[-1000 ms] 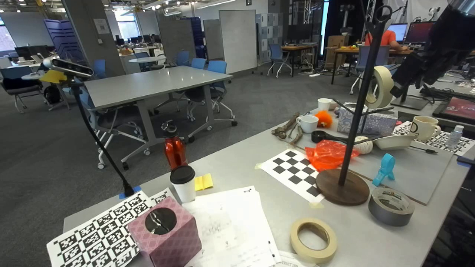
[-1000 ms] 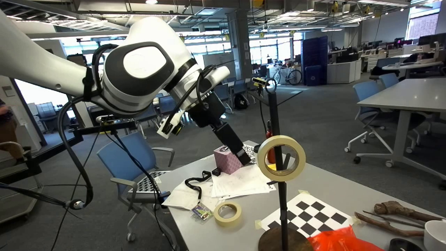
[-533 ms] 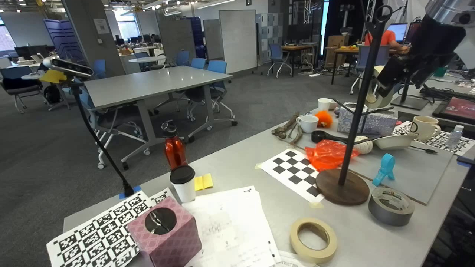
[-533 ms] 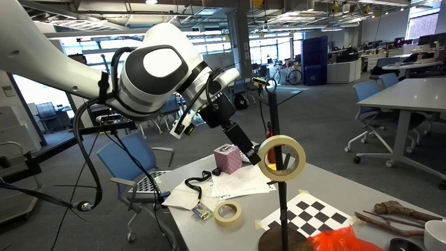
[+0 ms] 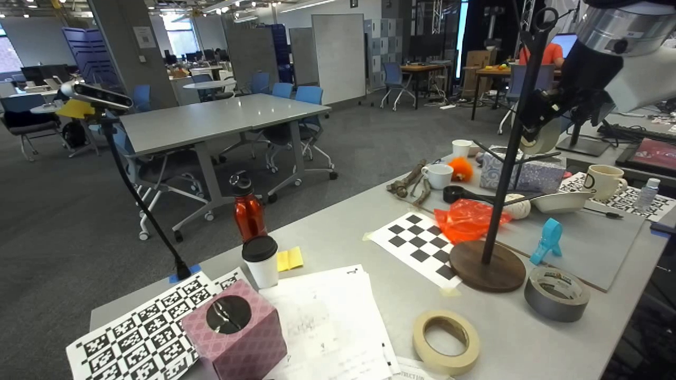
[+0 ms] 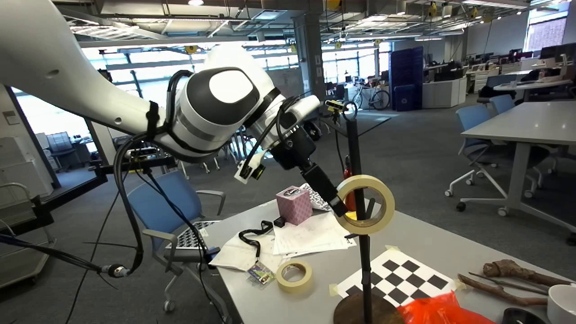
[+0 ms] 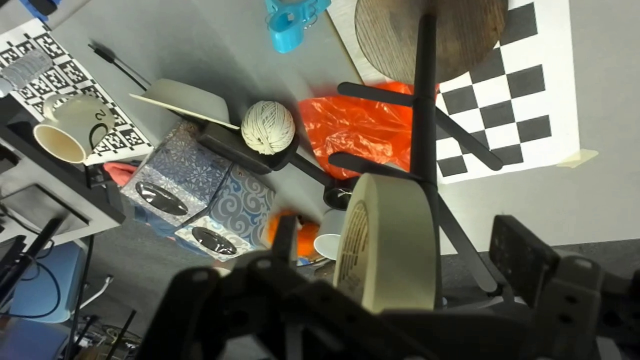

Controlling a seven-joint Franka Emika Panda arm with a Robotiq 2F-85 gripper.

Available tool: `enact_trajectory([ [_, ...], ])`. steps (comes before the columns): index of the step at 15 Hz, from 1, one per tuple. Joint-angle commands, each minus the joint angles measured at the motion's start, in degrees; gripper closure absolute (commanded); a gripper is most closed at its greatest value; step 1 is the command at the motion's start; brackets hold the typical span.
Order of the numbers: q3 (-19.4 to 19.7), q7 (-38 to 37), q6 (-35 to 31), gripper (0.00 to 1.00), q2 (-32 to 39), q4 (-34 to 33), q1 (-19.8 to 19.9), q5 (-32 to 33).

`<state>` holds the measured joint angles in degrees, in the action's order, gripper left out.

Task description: Remove the masking tape from the object, put it on the table and replace it with the different masking tape from the table

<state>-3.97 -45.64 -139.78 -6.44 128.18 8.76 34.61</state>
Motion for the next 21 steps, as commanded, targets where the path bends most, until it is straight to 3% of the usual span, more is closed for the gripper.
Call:
enact_trajectory([
  [1, 1.02, -3.05, 0.42, 0.31, 1.92, -2.53, -1.37, 2.09],
  [9, 1.82, -4.84, 0.61, 0.94, 0.22, -1.01, -1.49, 2.04],
  [21, 0.11, -9.72, 4.6, 0.93, -8.09, 3.01, -1.66, 4.99],
])
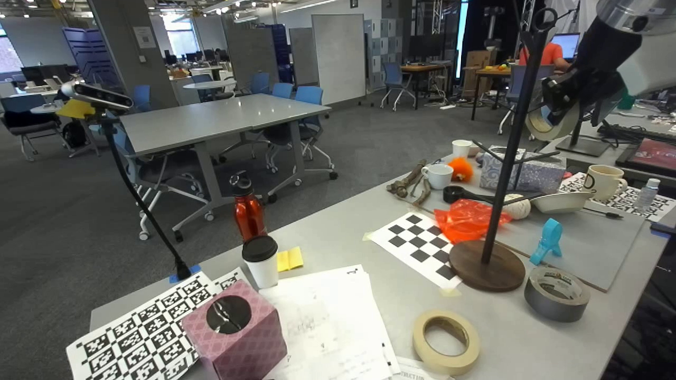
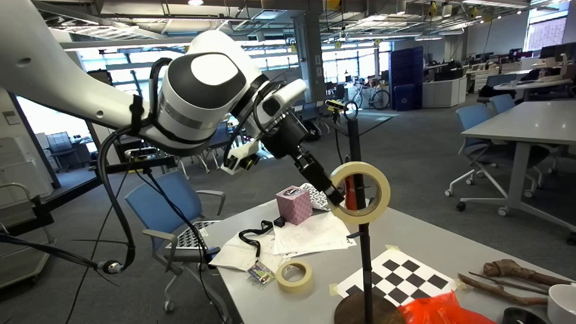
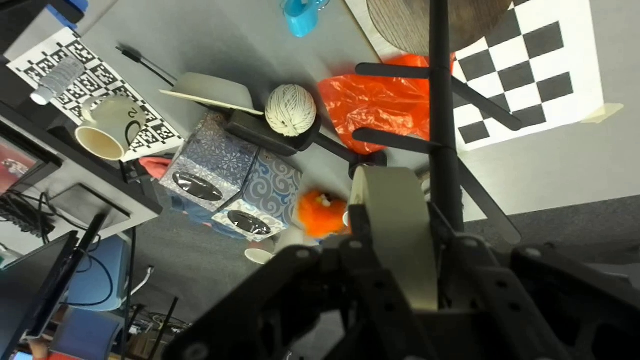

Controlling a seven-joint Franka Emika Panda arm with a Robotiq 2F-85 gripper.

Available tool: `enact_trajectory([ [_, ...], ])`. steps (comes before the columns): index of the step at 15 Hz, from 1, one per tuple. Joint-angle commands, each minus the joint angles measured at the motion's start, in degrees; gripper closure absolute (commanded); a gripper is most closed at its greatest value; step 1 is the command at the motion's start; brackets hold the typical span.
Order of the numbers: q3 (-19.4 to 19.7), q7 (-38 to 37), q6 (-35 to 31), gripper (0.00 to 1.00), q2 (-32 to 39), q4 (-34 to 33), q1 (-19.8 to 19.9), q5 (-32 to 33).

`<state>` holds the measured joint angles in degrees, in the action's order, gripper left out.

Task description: Remove the masking tape from the object, put it on the table and replace it with the different masking tape from the table

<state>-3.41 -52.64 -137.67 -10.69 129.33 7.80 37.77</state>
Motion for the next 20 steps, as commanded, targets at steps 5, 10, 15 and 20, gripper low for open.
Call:
enact_trajectory([
  [5, -1.8, -4.68, 5.75, 0.93, -6.23, 2.56, -0.33, 1.88],
  [10, -2.4, -7.36, 7.5, 0.93, -6.93, 2.62, -0.24, 2.83],
  [15, -2.49, -11.19, 7.07, 0.93, -6.91, 2.73, -0.31, 5.23],
  [20, 1.26, -9.63, 6.08, 0.93, -13.75, 7.38, 1.38, 8.5],
])
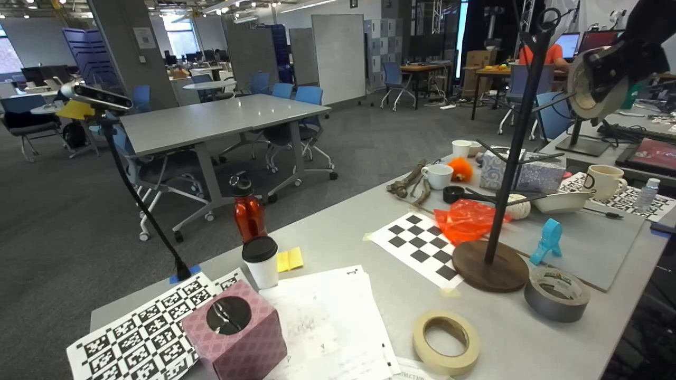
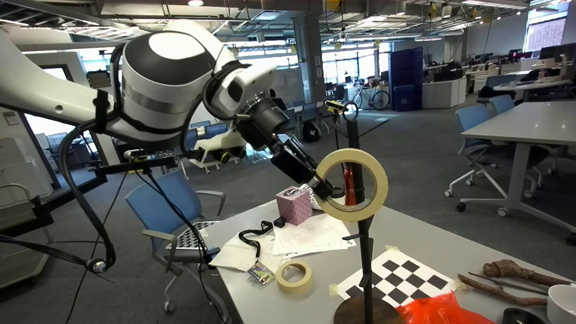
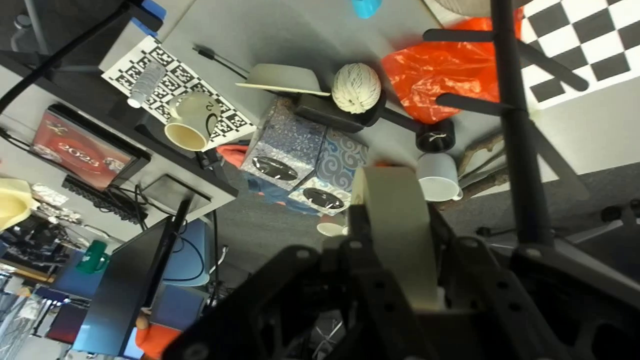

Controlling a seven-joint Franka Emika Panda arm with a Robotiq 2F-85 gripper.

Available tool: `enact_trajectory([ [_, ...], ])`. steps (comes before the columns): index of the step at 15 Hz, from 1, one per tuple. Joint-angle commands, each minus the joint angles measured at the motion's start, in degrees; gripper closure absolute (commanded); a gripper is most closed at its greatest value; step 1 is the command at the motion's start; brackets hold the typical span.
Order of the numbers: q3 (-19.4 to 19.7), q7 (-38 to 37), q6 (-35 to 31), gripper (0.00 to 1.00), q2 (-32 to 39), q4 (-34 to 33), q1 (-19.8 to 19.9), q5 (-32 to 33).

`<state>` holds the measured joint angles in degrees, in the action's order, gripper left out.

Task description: Remove the masking tape from the object, put it on the table and replace it with the different masking tape from the table

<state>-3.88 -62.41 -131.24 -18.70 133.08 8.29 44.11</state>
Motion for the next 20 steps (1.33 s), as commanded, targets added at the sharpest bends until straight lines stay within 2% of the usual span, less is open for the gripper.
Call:
enact_trajectory([
  [1, 2.47, 0.52, -0.27, 0.93, -7.03, 4.38, 1.22, 2.22],
  [3, 3.6, 1.53, -0.22, 0.93, -9.42, 5.88, 1.54, 1.33],
  [6, 6.0, 7.35, -0.6, 0.93, -10.71, 7.96, -0.08, -5.21],
  [11, 7.04, 21.48, 0.59, 0.93, -10.25, 11.34, -2.08, -22.71],
  [15, 7.0, 32.54, 4.72, 0.93, -9.28, 12.5, -3.64, -36.26],
  [18, 7.1, 40.06, 8.95, 0.93, -6.91, 11.1, -4.7, -44.5],
  [20, 6.89, 43.32, 11.17, 0.93, -4.27, 9.51, -4.94, -47.78],
])
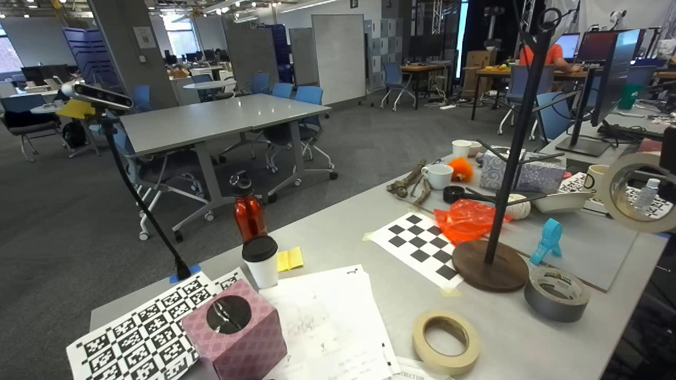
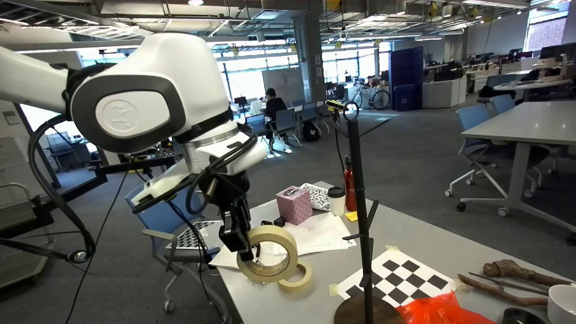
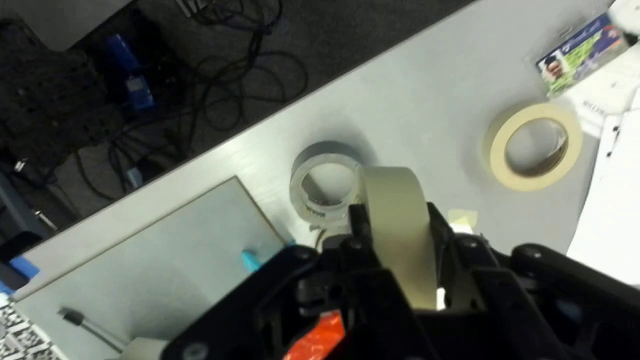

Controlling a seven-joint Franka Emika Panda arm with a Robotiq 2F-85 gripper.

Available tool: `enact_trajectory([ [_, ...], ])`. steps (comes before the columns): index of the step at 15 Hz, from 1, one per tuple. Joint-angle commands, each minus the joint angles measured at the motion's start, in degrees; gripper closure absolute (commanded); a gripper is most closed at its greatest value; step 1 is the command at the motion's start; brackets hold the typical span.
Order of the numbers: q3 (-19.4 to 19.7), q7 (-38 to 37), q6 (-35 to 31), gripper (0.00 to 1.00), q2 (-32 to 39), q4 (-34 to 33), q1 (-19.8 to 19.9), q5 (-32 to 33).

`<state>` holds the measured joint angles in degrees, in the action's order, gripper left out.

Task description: Remove the masking tape from the object, put it on the table and replace it with the different masking tape from the table

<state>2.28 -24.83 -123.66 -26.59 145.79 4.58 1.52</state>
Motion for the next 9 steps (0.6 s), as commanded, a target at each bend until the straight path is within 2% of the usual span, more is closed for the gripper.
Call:
enact_trajectory([
  [1, 0.43, 6.64, 4.34, 0.93, 4.88, -3.9, -1.22, -6.12],
  [9, -2.12, 6.41, -2.5, 0.93, 16.3, -10.22, -1.08, -4.77],
])
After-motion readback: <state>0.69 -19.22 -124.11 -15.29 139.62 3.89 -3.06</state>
